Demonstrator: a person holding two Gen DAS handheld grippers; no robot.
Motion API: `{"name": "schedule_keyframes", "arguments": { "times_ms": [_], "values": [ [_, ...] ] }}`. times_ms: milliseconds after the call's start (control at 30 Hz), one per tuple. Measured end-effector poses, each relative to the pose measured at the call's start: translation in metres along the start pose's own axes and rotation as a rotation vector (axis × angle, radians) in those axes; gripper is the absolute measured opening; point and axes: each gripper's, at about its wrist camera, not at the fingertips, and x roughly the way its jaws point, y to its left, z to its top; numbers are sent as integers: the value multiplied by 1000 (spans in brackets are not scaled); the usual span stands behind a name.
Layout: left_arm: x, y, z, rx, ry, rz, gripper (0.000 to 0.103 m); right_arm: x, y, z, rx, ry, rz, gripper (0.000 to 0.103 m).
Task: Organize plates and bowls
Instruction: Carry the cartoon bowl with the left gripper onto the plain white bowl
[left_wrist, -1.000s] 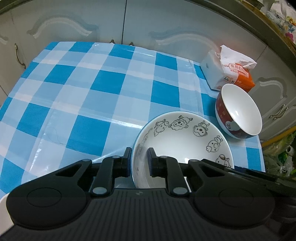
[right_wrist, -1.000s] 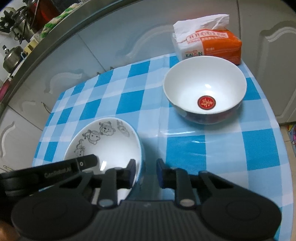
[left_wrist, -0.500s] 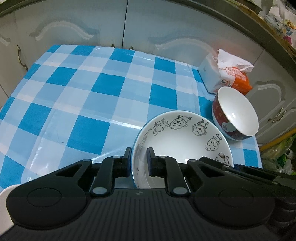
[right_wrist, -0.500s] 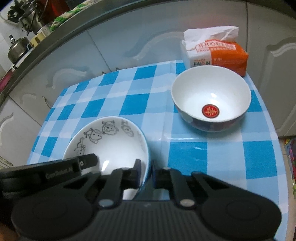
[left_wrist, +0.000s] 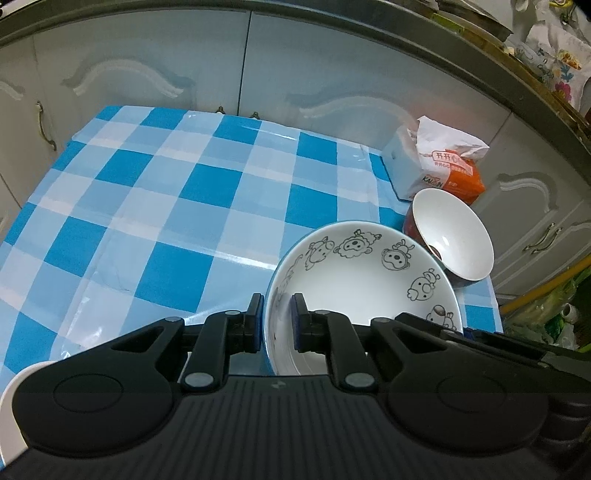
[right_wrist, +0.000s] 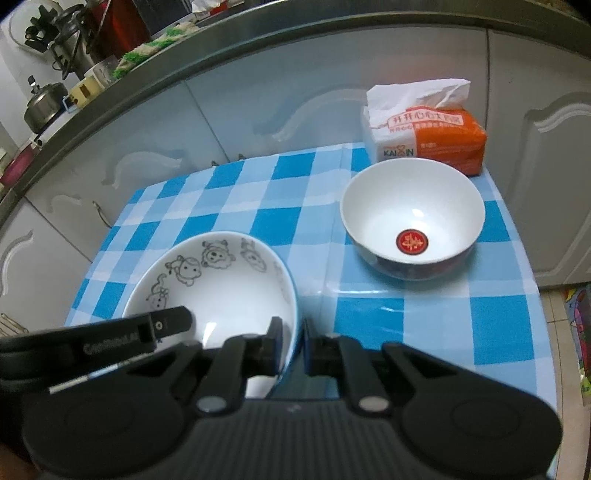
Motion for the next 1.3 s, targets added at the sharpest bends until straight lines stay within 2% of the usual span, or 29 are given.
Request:
{"name": "schedule_keyframes", "arguments": {
  "times_ms": [433, 800, 1067, 1300],
  "values": [
    [-30, 5, 0, -47, -39, -20, 10, -24, 8, 4, -18, -27, 28, 8],
    [-69, 22, -3, -104, -83, -9, 8, -45, 29, 12, -53, -50, 98, 8],
    [-103, 46, -10, -178, -122, 28, 7, -59, 59, 16, -105, -58, 184, 9],
    [-120, 76, -27, -243, -123, 98, 8, -56, 97, 10, -170, -17, 266, 9]
  ]
}}
